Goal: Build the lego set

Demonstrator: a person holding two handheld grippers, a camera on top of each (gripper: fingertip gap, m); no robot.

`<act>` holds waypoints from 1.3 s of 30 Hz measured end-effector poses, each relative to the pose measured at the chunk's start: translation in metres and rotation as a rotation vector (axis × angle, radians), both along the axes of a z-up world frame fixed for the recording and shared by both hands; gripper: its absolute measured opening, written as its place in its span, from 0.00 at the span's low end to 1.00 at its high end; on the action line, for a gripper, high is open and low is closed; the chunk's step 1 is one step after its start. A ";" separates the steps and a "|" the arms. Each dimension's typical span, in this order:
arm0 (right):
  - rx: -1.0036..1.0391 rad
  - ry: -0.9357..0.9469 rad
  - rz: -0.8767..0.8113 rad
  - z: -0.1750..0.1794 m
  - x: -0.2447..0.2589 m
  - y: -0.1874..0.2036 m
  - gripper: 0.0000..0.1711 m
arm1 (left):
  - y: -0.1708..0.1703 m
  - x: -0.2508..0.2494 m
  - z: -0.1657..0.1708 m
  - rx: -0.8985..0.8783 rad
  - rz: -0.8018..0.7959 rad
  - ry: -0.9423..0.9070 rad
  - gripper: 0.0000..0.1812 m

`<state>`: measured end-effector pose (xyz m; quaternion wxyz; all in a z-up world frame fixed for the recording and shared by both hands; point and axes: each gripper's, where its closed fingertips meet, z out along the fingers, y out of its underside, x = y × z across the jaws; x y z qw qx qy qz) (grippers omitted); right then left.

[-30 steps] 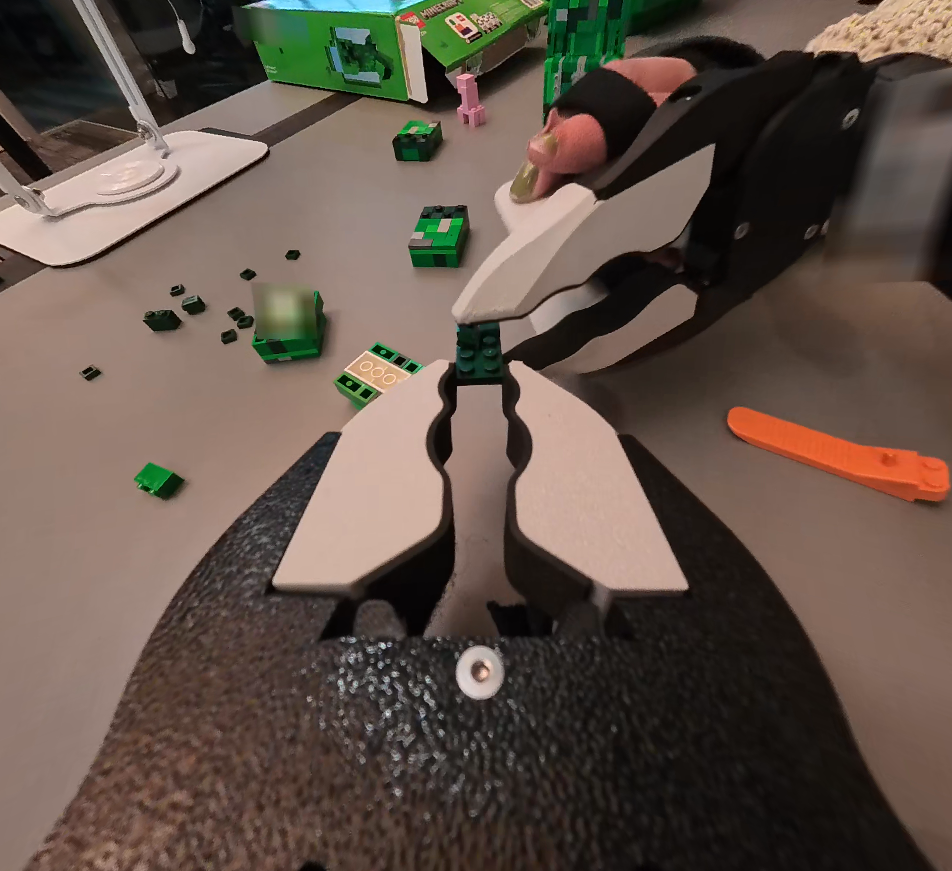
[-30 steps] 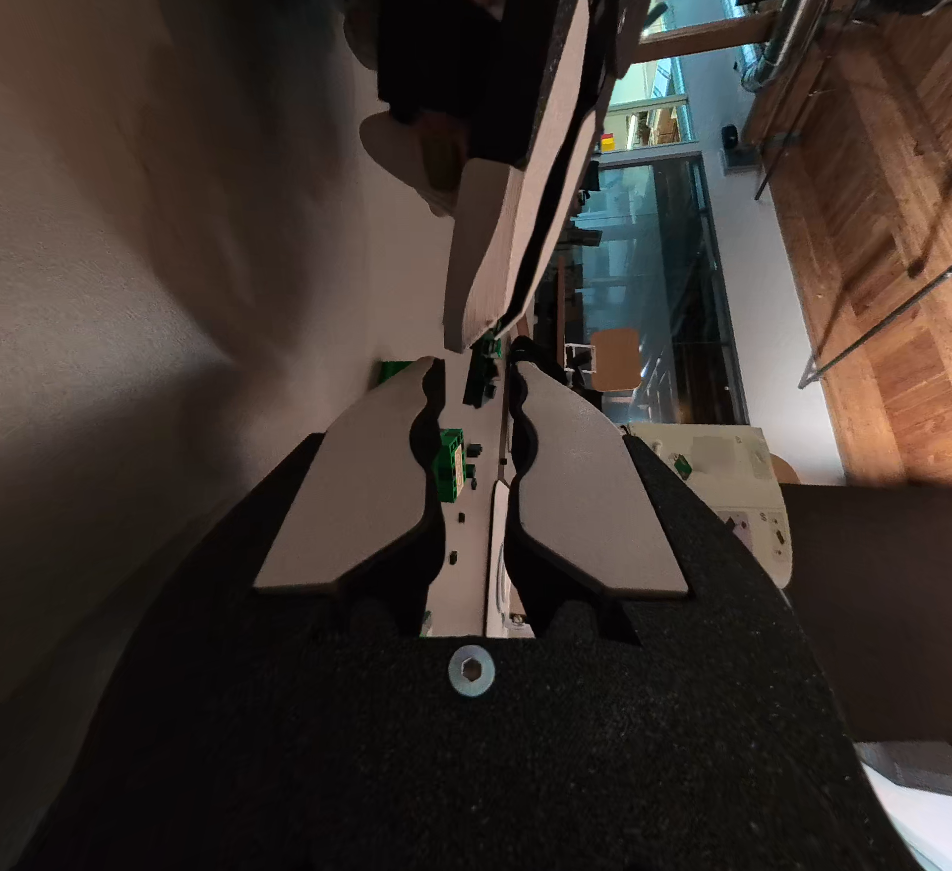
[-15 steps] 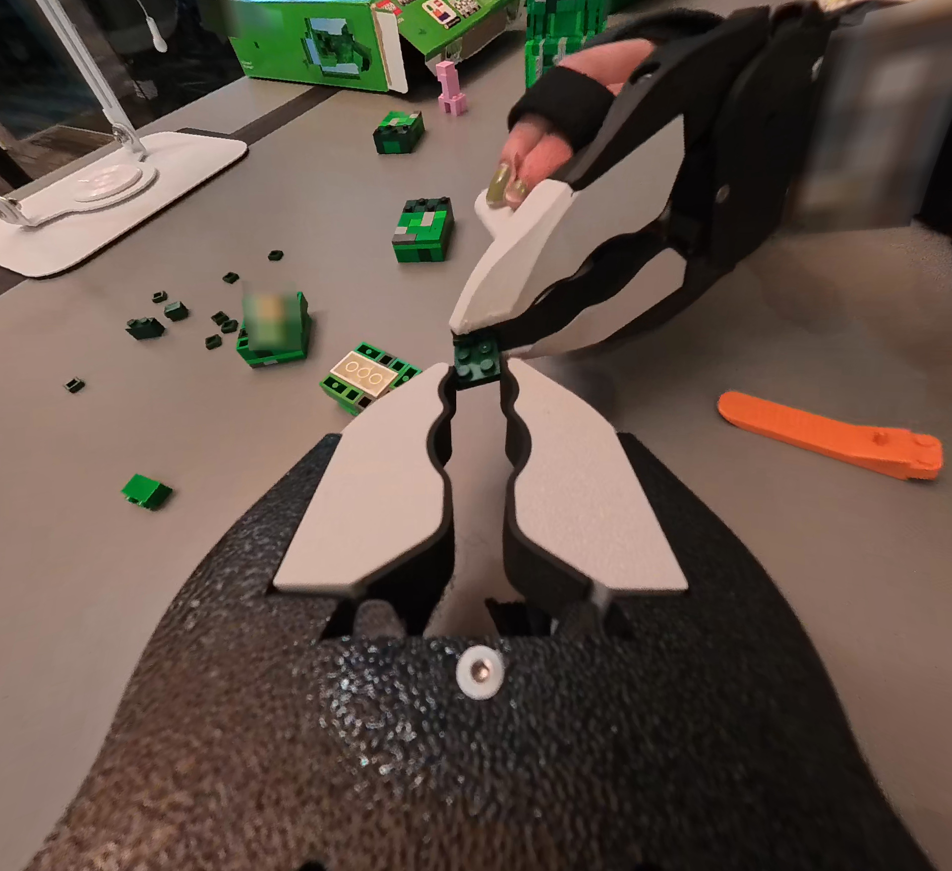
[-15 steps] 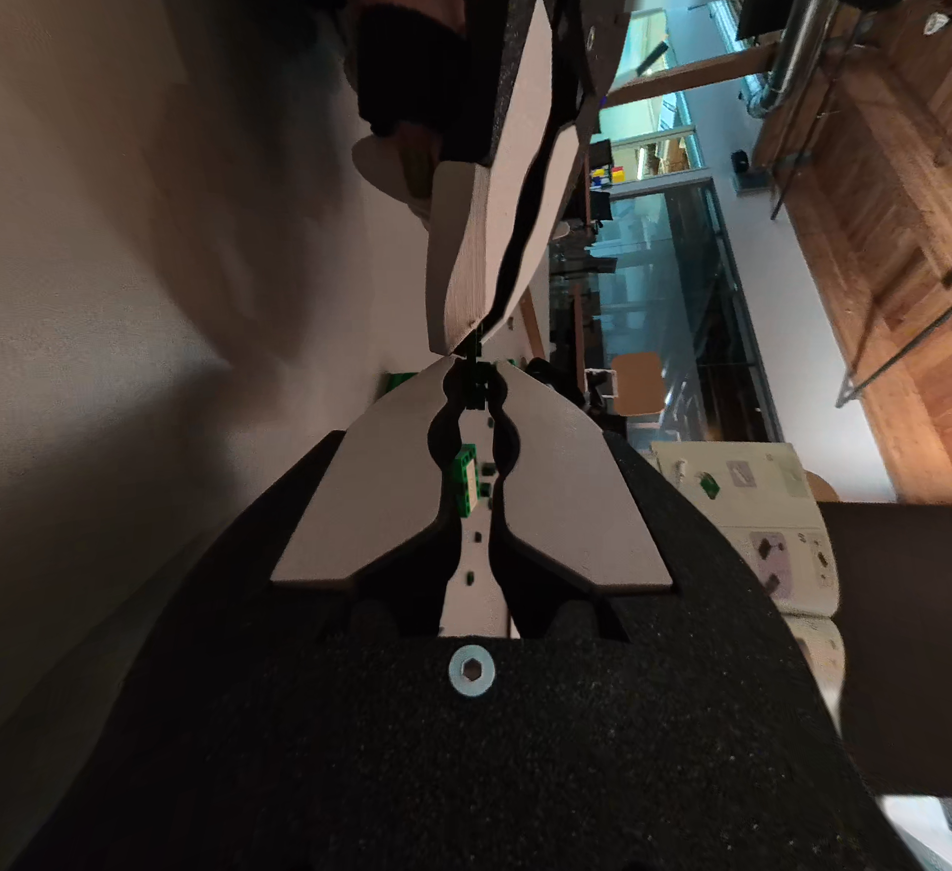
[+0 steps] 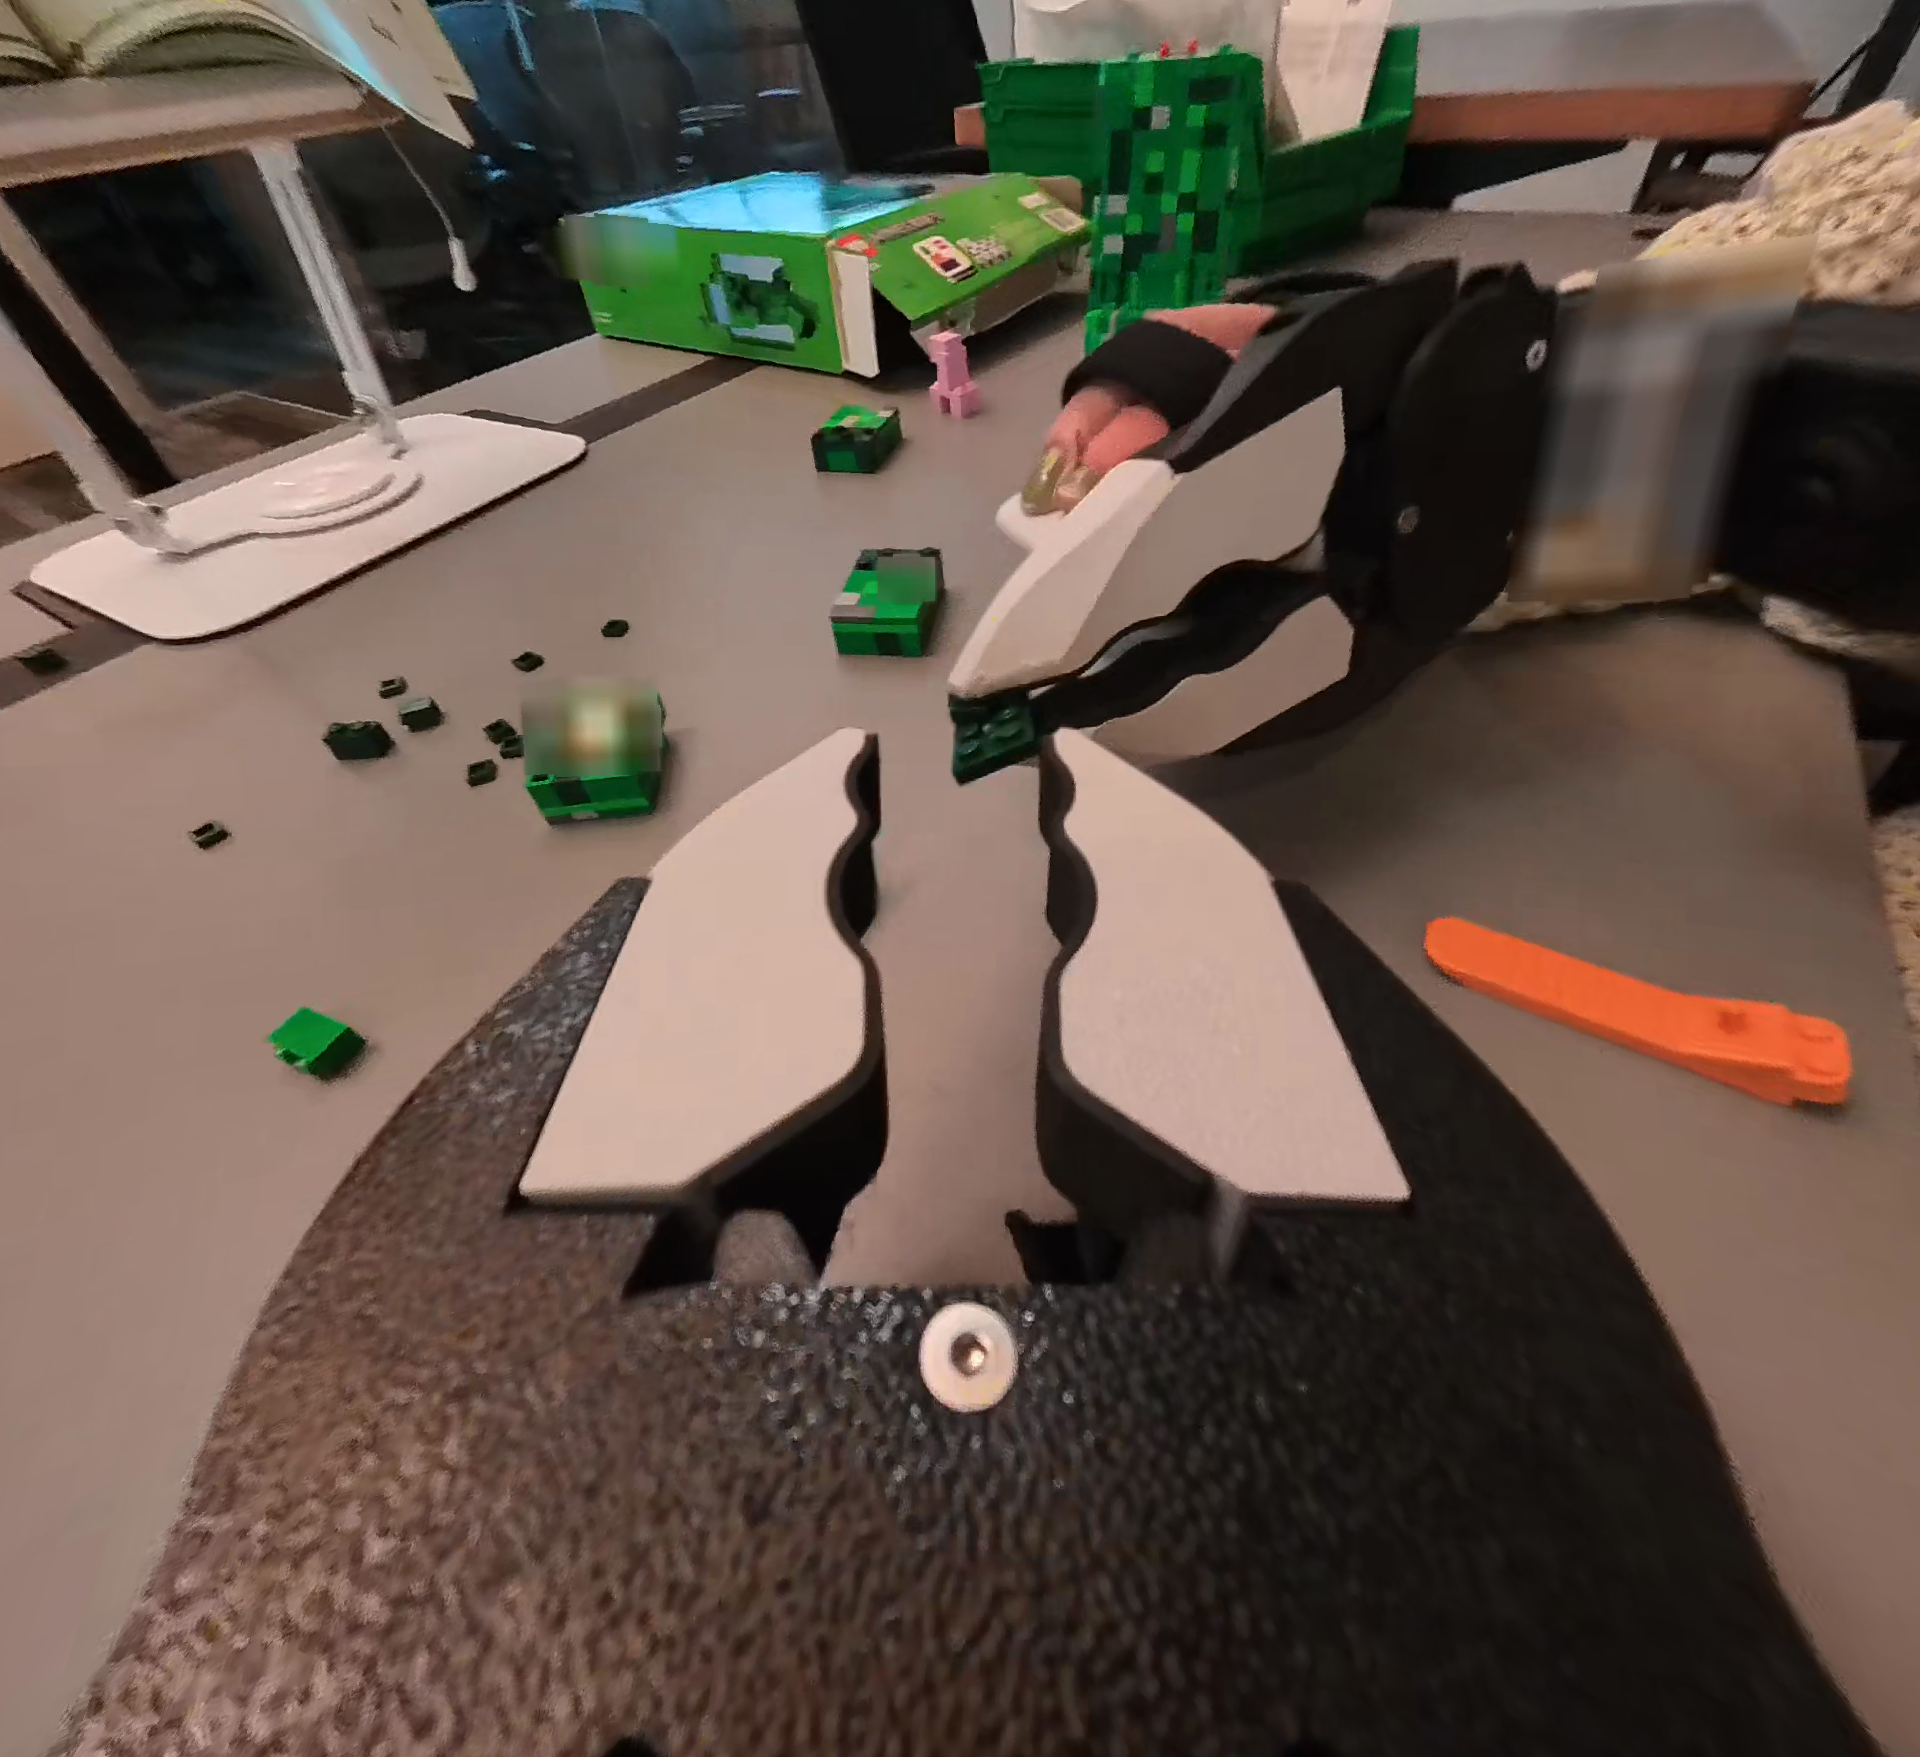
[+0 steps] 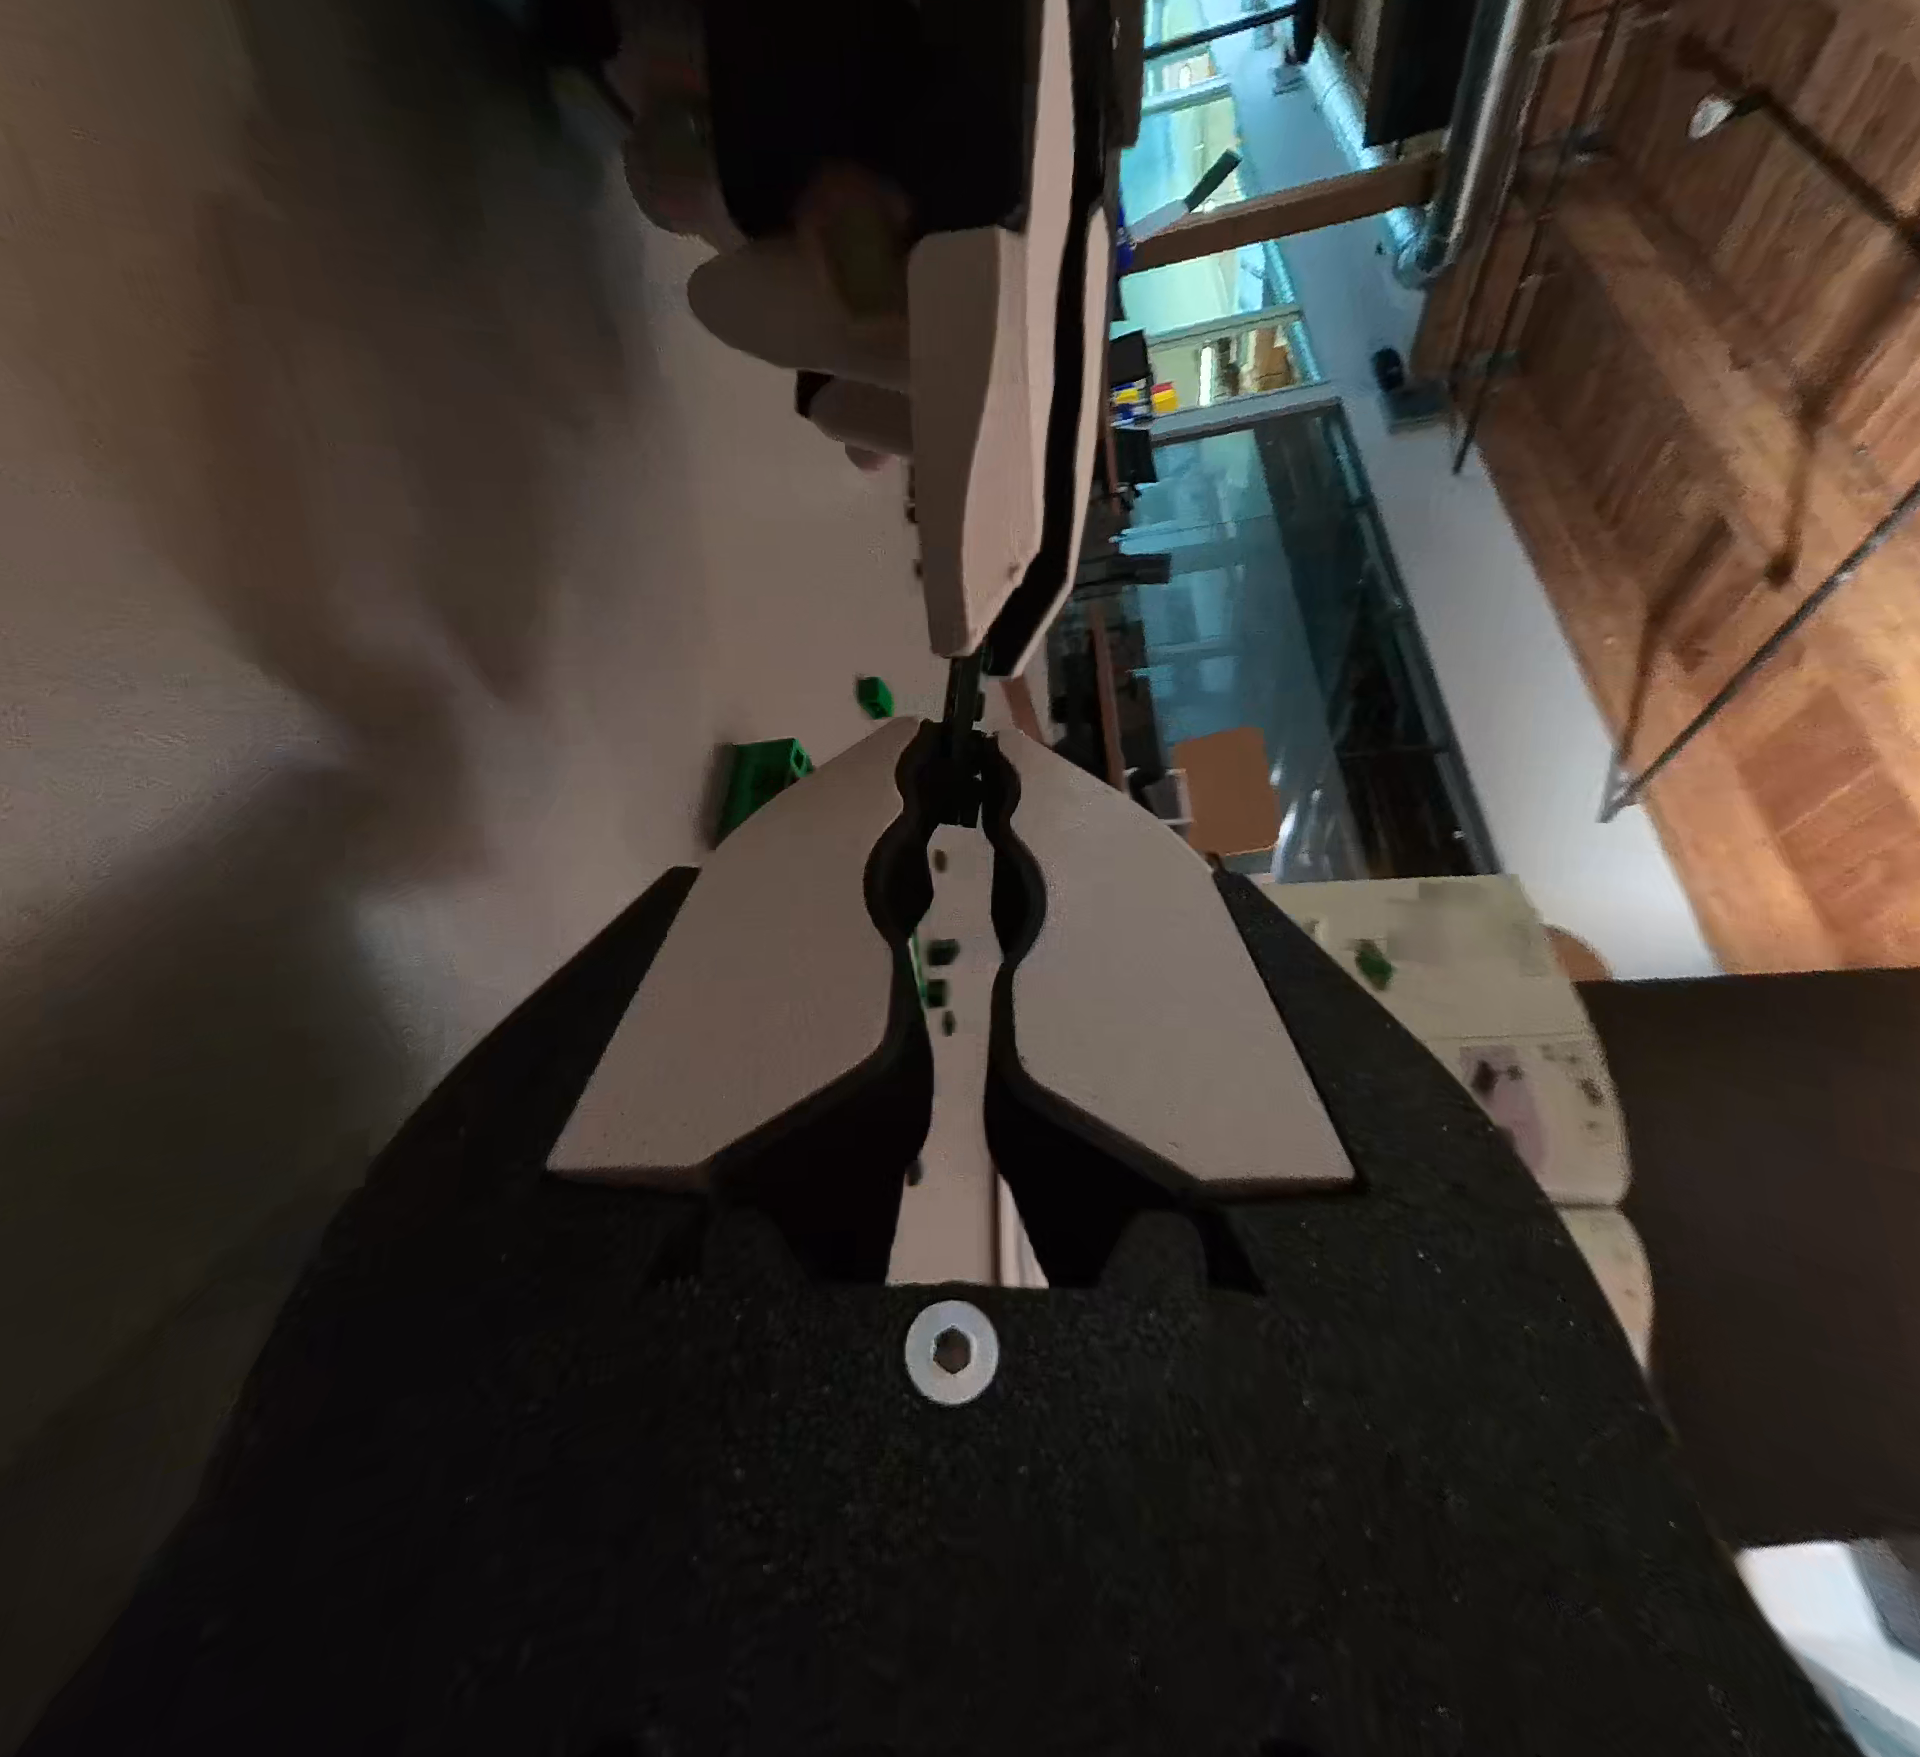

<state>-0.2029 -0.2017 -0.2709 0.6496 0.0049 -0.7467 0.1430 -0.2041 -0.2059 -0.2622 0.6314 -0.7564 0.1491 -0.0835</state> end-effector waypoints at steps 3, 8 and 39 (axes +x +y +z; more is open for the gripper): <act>0.083 0.060 -0.004 0.003 0.000 -0.001 0.04 | 0.000 0.005 -0.001 -0.015 -0.033 -0.014 0.15; 0.225 0.143 0.004 0.006 0.002 -0.006 0.04 | 0.000 0.013 -0.003 -0.028 -0.066 -0.016 0.11; -0.280 -0.353 0.165 0.001 0.015 -0.005 0.04 | 0.000 0.017 -0.008 0.074 0.006 0.450 0.09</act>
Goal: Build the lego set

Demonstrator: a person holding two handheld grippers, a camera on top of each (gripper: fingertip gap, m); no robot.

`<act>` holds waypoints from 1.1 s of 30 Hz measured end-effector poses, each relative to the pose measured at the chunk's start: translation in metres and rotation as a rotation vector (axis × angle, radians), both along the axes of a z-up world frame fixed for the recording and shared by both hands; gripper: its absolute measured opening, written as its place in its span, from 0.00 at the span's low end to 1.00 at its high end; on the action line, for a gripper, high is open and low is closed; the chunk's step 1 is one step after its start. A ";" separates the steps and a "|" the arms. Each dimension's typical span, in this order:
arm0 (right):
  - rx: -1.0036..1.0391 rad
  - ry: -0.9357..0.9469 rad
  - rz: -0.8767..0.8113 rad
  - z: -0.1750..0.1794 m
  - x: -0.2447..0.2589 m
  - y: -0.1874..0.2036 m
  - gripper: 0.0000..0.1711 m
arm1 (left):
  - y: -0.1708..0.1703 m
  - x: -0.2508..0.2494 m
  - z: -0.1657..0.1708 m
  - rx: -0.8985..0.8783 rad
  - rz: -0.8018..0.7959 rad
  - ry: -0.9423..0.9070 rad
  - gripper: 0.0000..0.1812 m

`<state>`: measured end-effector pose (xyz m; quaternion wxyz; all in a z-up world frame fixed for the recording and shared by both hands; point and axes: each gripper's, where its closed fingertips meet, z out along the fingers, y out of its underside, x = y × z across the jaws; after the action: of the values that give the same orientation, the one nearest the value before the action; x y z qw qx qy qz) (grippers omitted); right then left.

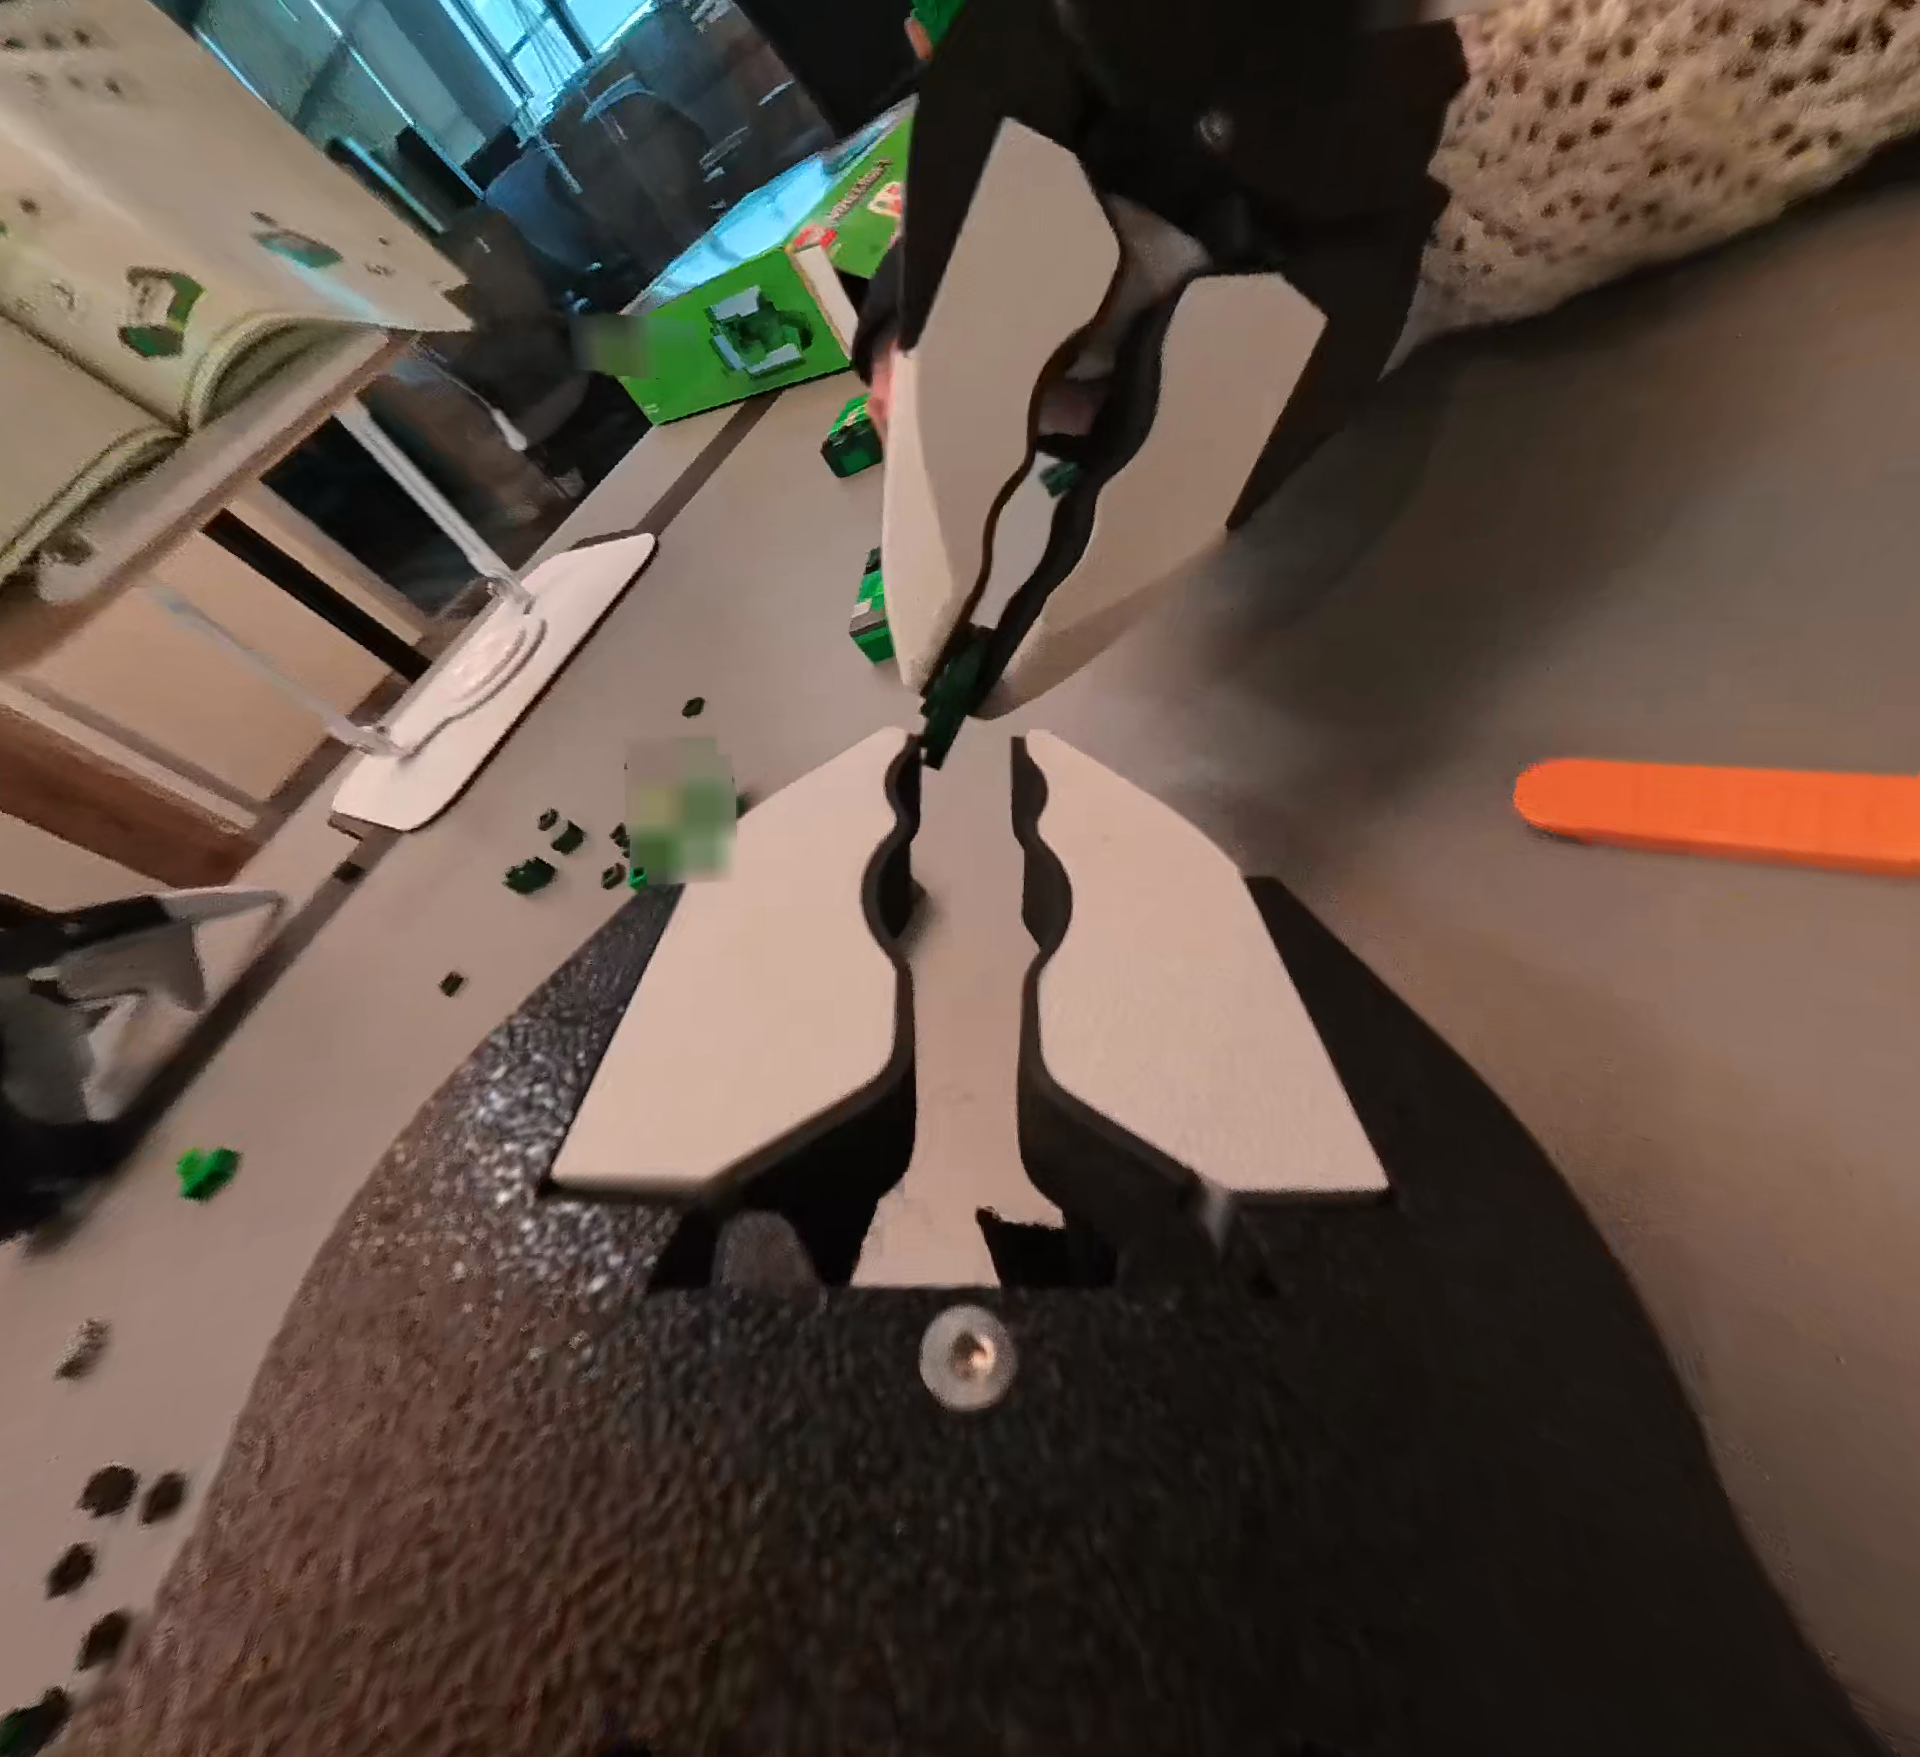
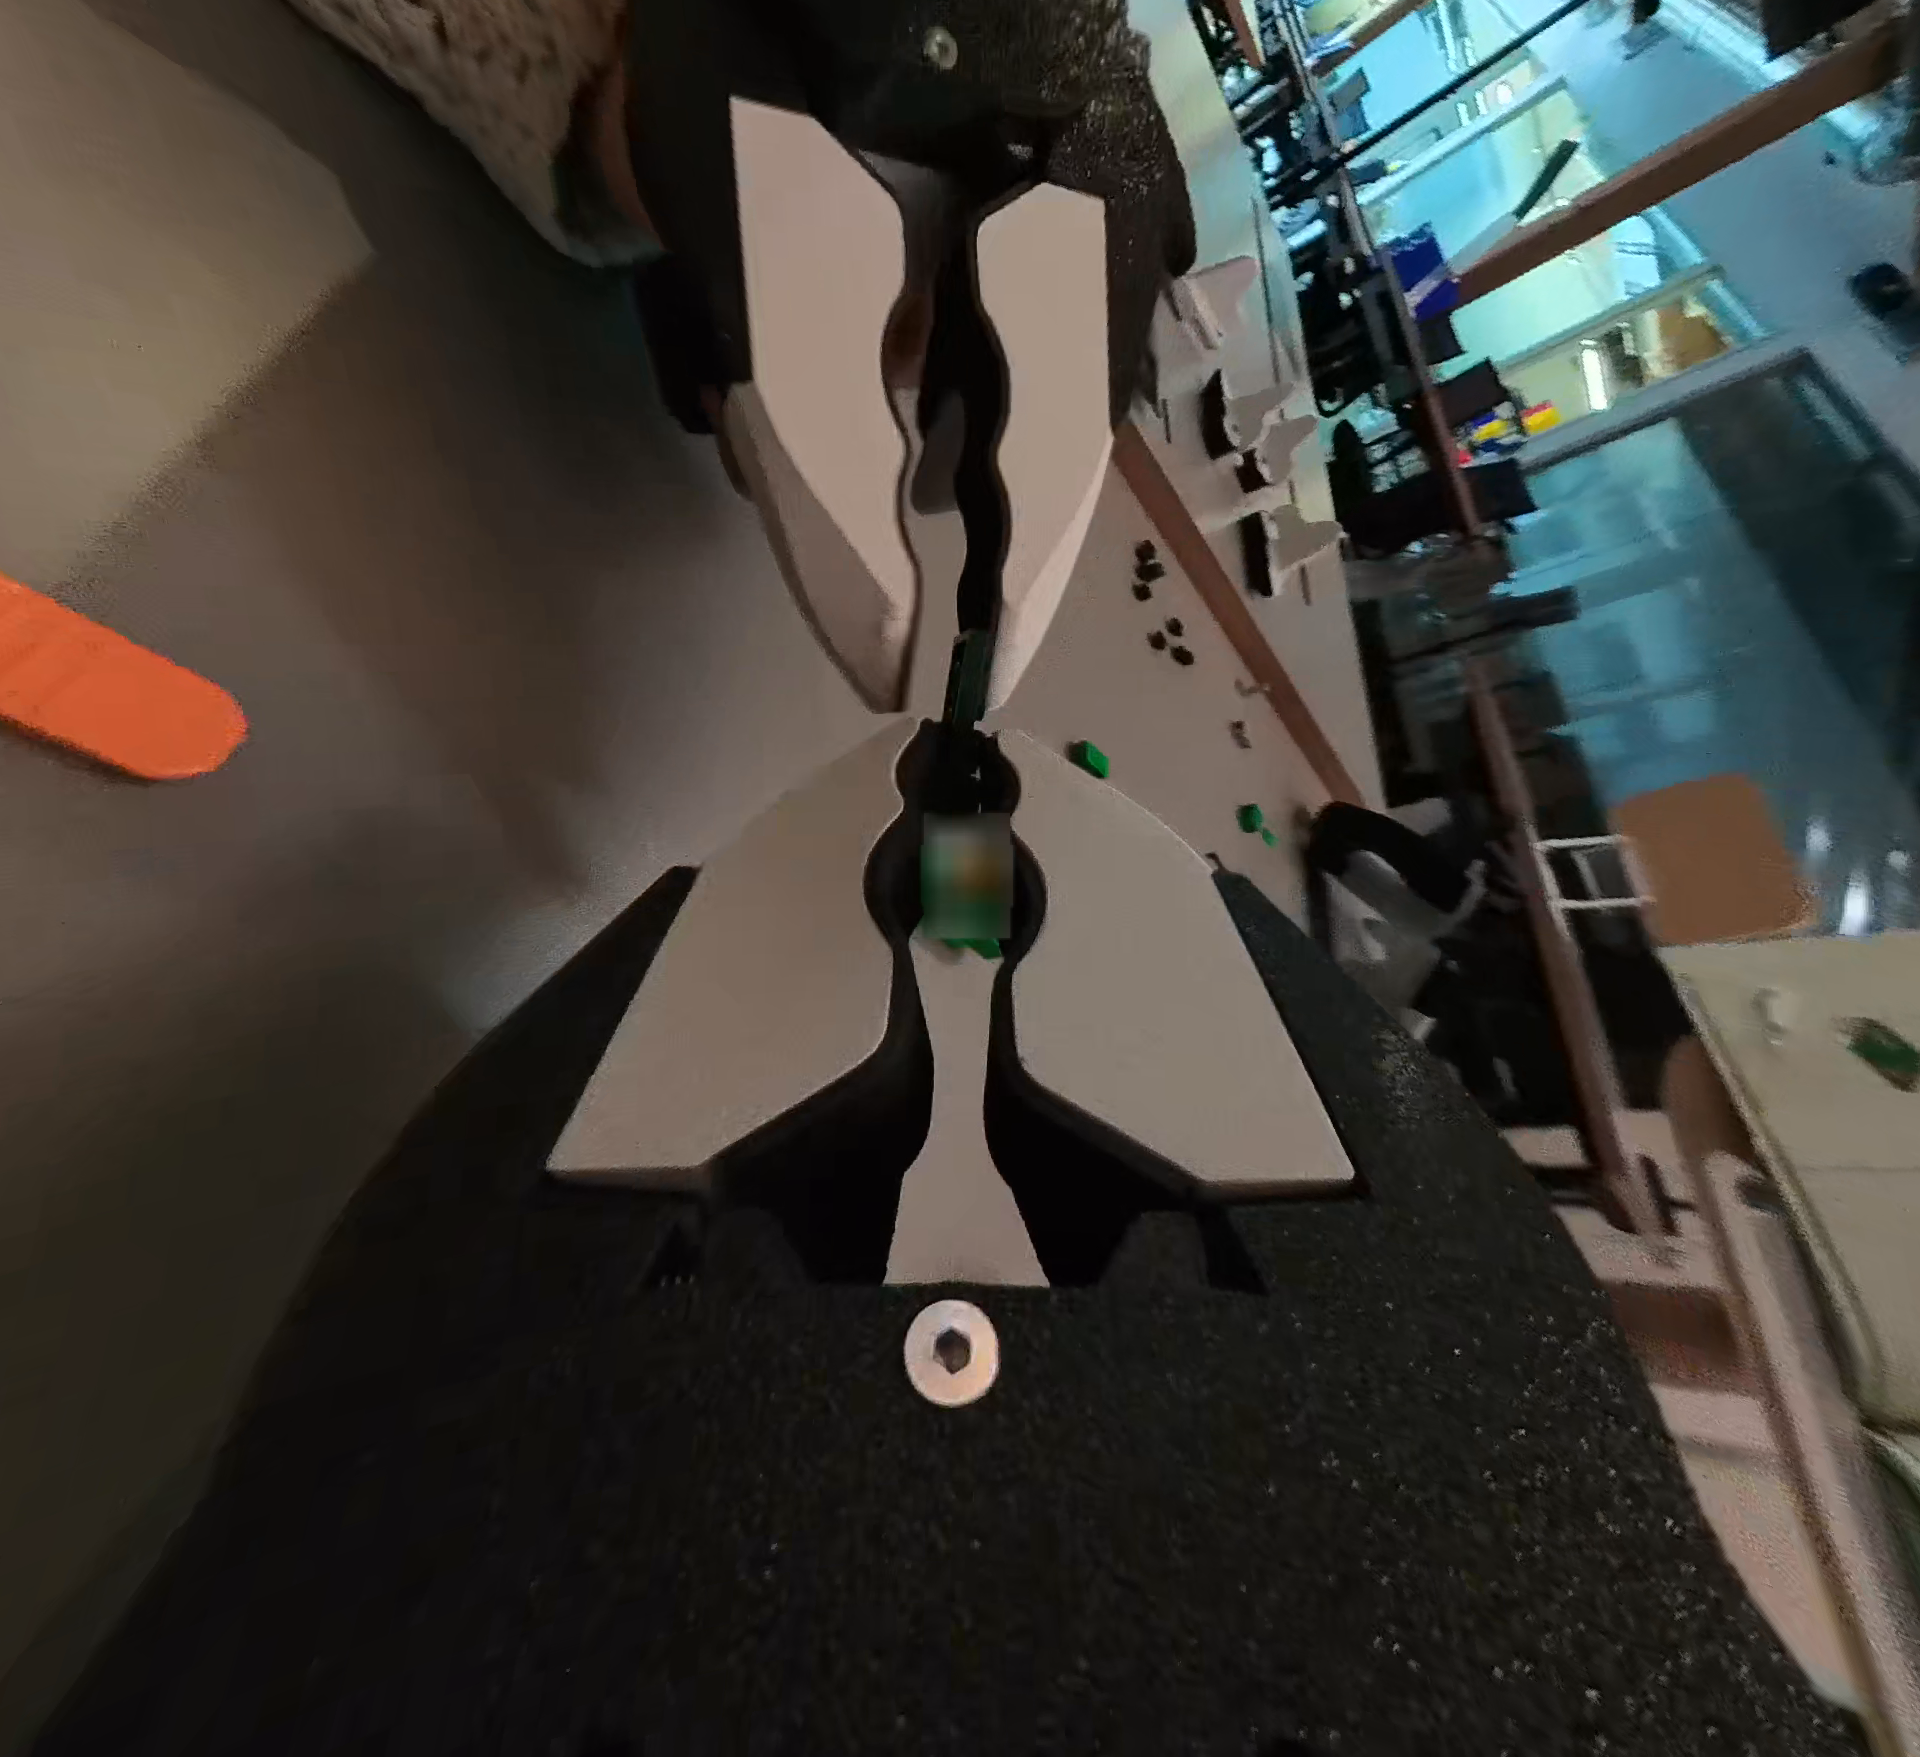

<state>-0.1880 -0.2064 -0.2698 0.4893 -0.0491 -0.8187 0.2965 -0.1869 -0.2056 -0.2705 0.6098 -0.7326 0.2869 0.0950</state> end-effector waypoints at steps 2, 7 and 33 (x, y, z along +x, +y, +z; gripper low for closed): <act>-0.043 -0.028 0.030 0.000 0.003 -0.003 0.04 | -0.001 0.001 0.002 0.025 -0.001 0.055 0.03; -0.107 -0.100 0.089 0.002 0.010 -0.005 0.04 | -0.004 0.008 0.004 0.053 -0.044 0.119 0.02; -0.134 -0.255 0.114 -0.007 0.017 -0.004 0.04 | -0.007 0.020 0.002 0.106 -0.100 0.247 0.02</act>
<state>-0.1707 -0.2108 -0.2770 0.3594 -0.0725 -0.8540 0.3692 -0.1666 -0.2124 -0.2681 0.6118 -0.6668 0.3904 0.1690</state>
